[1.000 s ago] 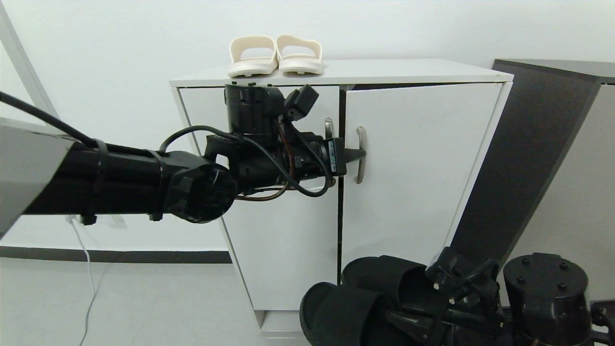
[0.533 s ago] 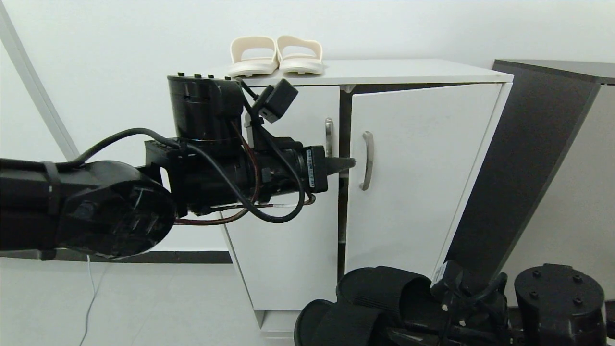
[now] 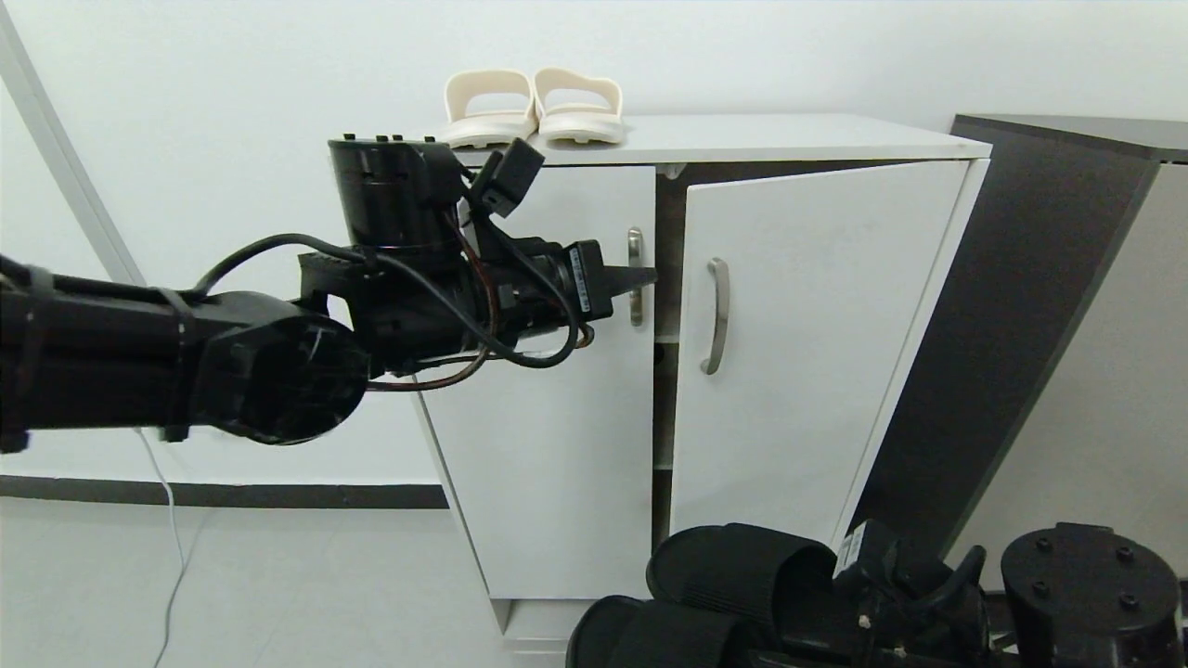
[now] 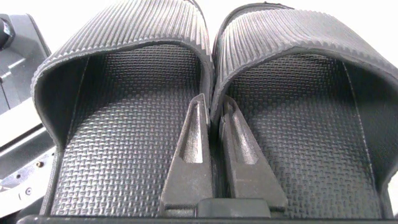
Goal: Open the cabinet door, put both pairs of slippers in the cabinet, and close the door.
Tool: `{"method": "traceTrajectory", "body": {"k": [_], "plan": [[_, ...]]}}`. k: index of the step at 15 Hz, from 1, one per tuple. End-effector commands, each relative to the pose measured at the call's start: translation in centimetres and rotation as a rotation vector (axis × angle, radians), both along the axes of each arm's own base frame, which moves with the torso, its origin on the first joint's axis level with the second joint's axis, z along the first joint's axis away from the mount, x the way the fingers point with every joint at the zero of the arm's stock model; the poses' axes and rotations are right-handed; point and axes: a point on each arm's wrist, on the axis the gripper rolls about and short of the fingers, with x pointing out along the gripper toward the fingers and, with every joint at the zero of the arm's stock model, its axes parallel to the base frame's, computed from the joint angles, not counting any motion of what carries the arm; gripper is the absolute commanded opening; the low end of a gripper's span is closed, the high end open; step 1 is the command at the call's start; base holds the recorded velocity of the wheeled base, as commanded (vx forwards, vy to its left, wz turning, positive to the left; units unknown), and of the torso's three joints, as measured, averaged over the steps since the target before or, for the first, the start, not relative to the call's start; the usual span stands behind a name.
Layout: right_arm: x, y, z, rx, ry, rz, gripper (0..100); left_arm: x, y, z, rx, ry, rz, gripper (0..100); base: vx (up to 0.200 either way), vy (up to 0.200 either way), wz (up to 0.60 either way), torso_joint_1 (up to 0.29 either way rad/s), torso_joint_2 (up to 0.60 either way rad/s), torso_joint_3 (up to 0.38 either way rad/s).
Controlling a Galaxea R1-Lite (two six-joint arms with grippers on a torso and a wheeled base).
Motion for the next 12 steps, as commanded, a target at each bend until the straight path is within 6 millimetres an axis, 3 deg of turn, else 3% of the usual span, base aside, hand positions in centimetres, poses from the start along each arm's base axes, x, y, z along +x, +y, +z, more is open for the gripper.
{"method": "traceTrajectory", "body": {"k": [1, 5, 8, 12], "plan": [[0.1, 0.1, -0.1, -0.003, 0.002, 0.0, 0, 2.7, -1.5, -1.6, -0.005, 0.039, 0.004, 0, 0.0, 0.0, 0.0, 0.0, 0.0, 0.0], [0.1, 0.1, -0.1, -0.005, 0.003, -0.001, 0, 4.7, -3.6, -3.8, -0.024, 0.01, -0.015, 0, 0.0, 0.0, 0.0, 0.0, 0.0, 0.0], [0.1, 0.2, -0.4, -0.015, 0.011, 0.001, 0, 4.7, -4.6, -4.6, -0.026, 0.006, -0.032, 0, 0.0, 0.0, 0.0, 0.0, 0.0, 0.0], [-0.2, 0.3, -0.7, -0.024, 0.019, 0.017, 0, 4.6, -4.6, -4.9, -0.021, 0.014, -0.038, 0, -0.2, 0.0, 0.0, 0.004, 0.0, -0.001]]}}
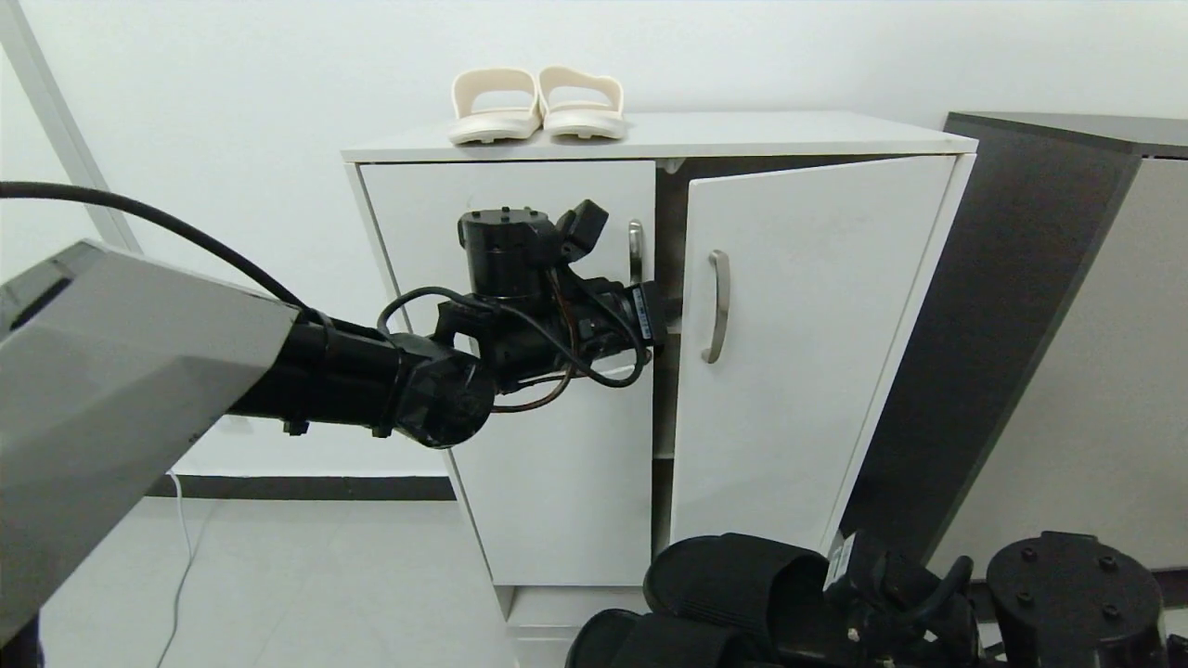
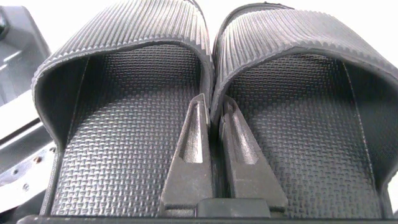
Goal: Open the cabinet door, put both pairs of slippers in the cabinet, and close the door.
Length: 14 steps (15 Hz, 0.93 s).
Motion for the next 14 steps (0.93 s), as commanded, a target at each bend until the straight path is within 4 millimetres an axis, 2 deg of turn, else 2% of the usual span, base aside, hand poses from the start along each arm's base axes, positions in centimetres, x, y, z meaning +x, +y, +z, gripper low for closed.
{"method": "traceTrajectory", "body": {"k": [1, 2, 3, 5, 6, 8, 11, 12, 14], "plan": [[-0.3, 0.1, -0.2, -0.007, 0.007, 0.016, 0, -0.7, -0.6, -0.5, 0.006, 0.007, -0.021, 0, -0.2, 0.0, 0.0, 0.002, 0.01, 0.002], [-0.5, 0.1, -0.3, -0.009, 0.009, 0.024, 0, -1.4, -1.1, -0.5, 0.007, -0.002, -0.035, 0, -0.2, 0.0, 0.0, -0.007, 0.0, 0.012], [-1.0, 0.2, -0.5, -0.018, 0.013, 0.044, 0, -3.7, -3.0, -0.7, -0.004, -0.022, -0.104, 0, -0.2, 0.0, 0.0, -0.002, 0.0, -0.002], [-1.3, 0.2, -0.7, -0.024, 0.017, 0.054, 0, -5.8, -5.1, -0.6, -0.027, -0.056, -0.173, 0, -0.2, 0.0, 0.0, 0.007, 0.0, 0.002], [-1.3, 0.2, -0.6, -0.023, 0.016, 0.055, 0, -6.1, -5.2, -0.3, -0.032, -0.063, -0.179, 0, -0.2, 0.0, 0.0, -0.002, 0.01, 0.002], [-1.3, 0.2, -0.6, -0.02, 0.013, 0.054, 0, -6.0, -4.9, -0.1, -0.035, -0.066, -0.169, 0, 0.0, 0.0, 0.0, 0.0, 0.0, 0.0], [-0.4, 0.3, -0.4, -0.017, 0.007, 0.011, 0, -5.3, -2.7, 0.9, -0.047, -0.085, -0.071, 0, 0.0, 0.0, 0.0, 0.0, 0.0, 0.0], [1.4, 0.2, -0.2, -0.016, -0.013, -0.09, 0, -5.4, -0.5, 2.0, -0.049, -0.091, -0.019, 0, 0.0, 0.0, 0.0, 0.0, 0.0, 0.0], [4.4, 0.6, 0.1, -0.01, -0.038, -0.262, 0, -7.7, 4.3, 4.1, -0.052, -0.101, 0.059, 0, 0.0, 0.0, 0.0, 0.0, 0.0, 0.0]]}}
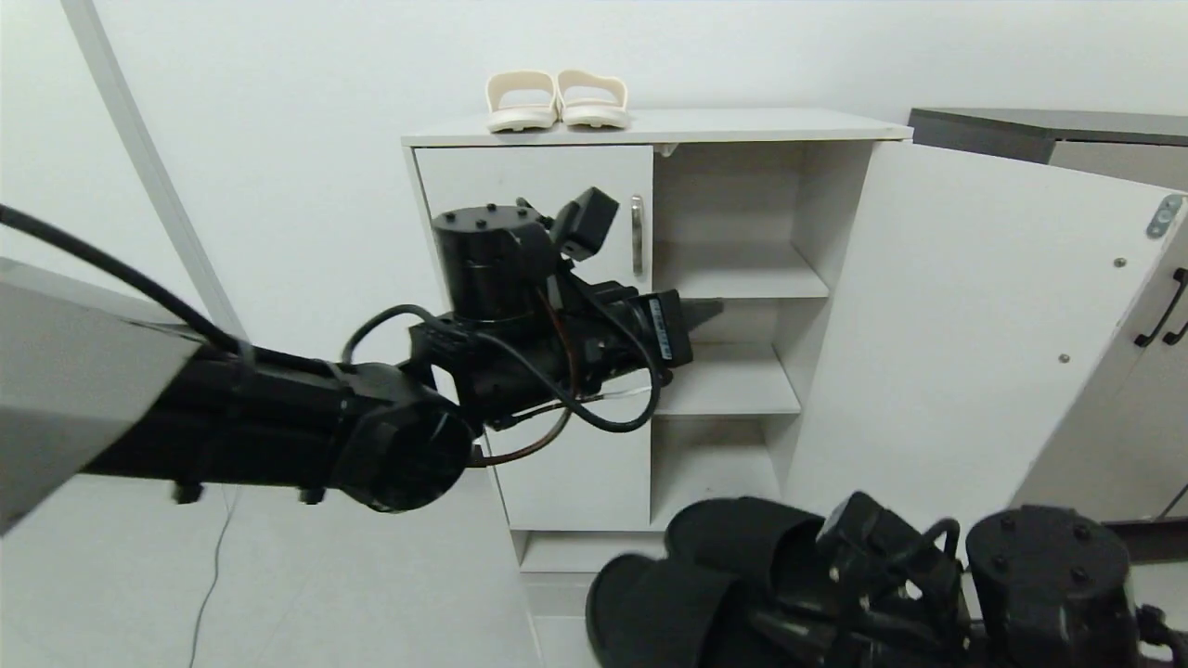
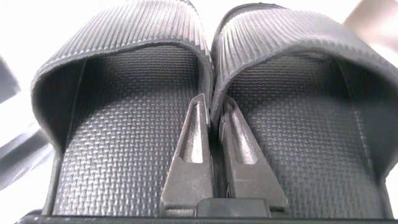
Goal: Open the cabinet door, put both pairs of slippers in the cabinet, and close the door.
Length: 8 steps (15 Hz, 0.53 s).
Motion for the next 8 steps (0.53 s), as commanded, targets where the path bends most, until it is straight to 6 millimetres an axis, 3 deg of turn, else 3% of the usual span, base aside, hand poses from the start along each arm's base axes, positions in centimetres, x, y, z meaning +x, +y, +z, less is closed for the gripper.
{"method": "traceTrajectory", "body": {"k": [1, 4, 6, 7, 8], "plan": [[3.3, 0.9, -0.2, 0.002, -0.011, -0.174, 0, -4.2, 6.9, 3.6, -0.015, -0.028, 0.105, 0, 0.0, 0.0, 0.0, 0.0, 0.0, 0.0], [6.4, 3.0, -0.7, 0.058, -0.026, -0.413, 0, -11.1, 12.8, 4.8, 0.078, -0.071, 0.323, 0, 0.0, 0.0, 0.0, 0.0, 0.0, 0.0], [7.4, 3.5, -1.1, 0.053, -0.041, -0.478, 0, -15.1, 15.2, 3.8, 0.129, -0.131, 0.4, 0, 0.0, 0.0, 0.0, 0.0, 0.0, 0.0], [7.8, 3.7, -1.3, 0.041, -0.054, -0.517, 0, -18.3, 17.6, 2.6, 0.171, -0.192, 0.52, 0, 0.0, 0.0, 0.0, 0.0, 0.0, 0.0], [7.9, 3.7, -1.3, 0.041, -0.058, -0.525, 0, -20.2, 18.8, 2.0, 0.167, -0.224, 0.6, 0, 0.0, 0.0, 0.0, 0.0, 0.0, 0.0]]}}
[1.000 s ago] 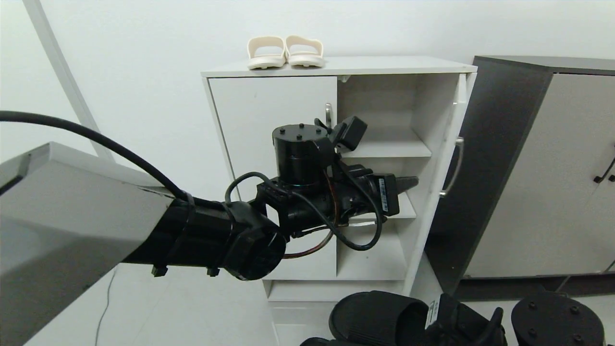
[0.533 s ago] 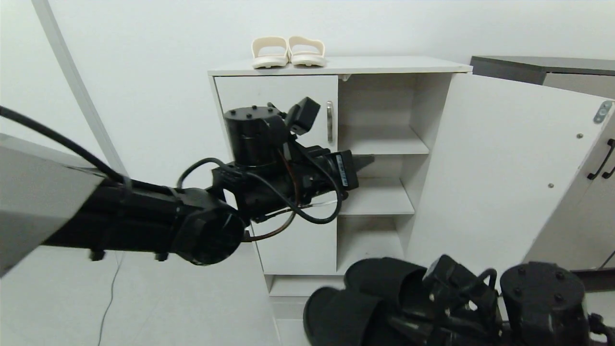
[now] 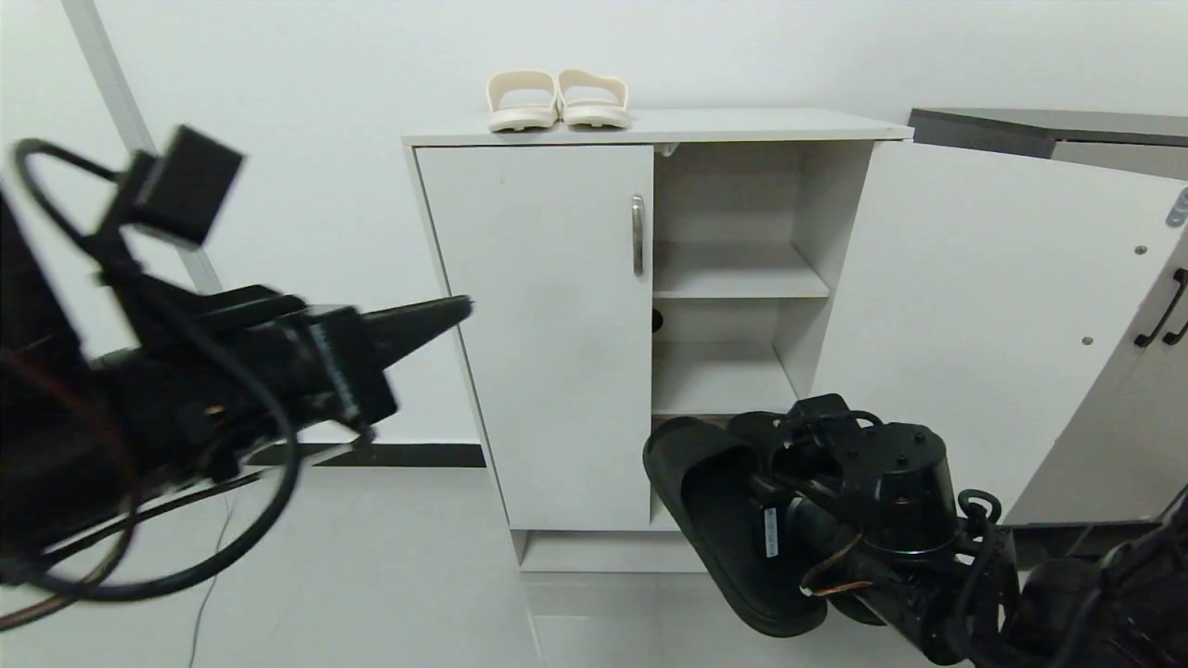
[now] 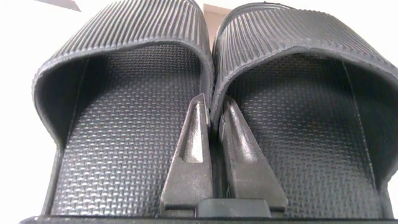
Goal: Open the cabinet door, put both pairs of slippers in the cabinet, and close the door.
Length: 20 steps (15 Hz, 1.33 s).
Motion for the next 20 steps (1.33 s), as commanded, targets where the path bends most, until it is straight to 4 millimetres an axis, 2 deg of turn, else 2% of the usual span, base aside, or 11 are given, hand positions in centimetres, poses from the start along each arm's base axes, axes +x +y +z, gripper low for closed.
{"method": "traceTrajectory", "body": {"k": [1, 4, 7, 10, 12, 14, 15, 20], "plan": [[0.6, 0.4, -1.0, -0.021, 0.018, -0.009, 0, -10.0, 6.4, -2.5, 0.007, -0.167, 0.25, 0, 0.0, 0.0, 0.0, 0.0, 0.0, 0.0], [0.8, 0.3, -0.8, -0.017, 0.011, -0.022, 0, -14.3, 9.0, -6.8, 0.042, -0.135, 0.484, 0, 0.0, 0.0, 0.0, 0.0, 0.0, 0.0], [0.8, 0.3, -0.8, -0.019, 0.01, -0.023, 0, -17.0, 9.6, -11.0, 0.077, -0.078, 0.669, 0, 0.0, 0.0, 0.0, 0.0, 0.0, 0.0], [0.7, 0.3, -0.9, -0.022, 0.013, -0.022, 0, -18.6, 9.5, -15.6, 0.189, -0.077, 0.751, 0, 0.0, 0.0, 0.0, 0.0, 0.0, 0.0], [0.7, 0.3, -0.9, -0.024, 0.013, -0.02, 0, -18.5, 9.5, -17.9, 0.221, -0.04, 0.773, 0, 0.0, 0.0, 0.0, 0.0, 0.0, 0.0], [0.7, 0.3, -0.9, -0.024, 0.013, -0.02, 0, -18.8, 9.5, -18.9, 0.245, -0.012, 0.696, 0, 0.0, 0.0, 0.0, 0.0, 0.0, 0.0], [0.7, 0.3, -0.9, -0.024, 0.013, -0.02, 0, -19.0, 9.4, -18.9, 0.253, -0.059, 0.637, 0, 0.0, 0.0, 0.0, 0.0, 0.0, 0.0], [1.3, 0.9, -1.6, -0.03, 0.002, -0.049, 0, -19.0, 9.4, -18.9, 0.246, -0.064, 0.614, 0, 0.0, 0.0, 0.0, 0.0, 0.0, 0.0]]}}
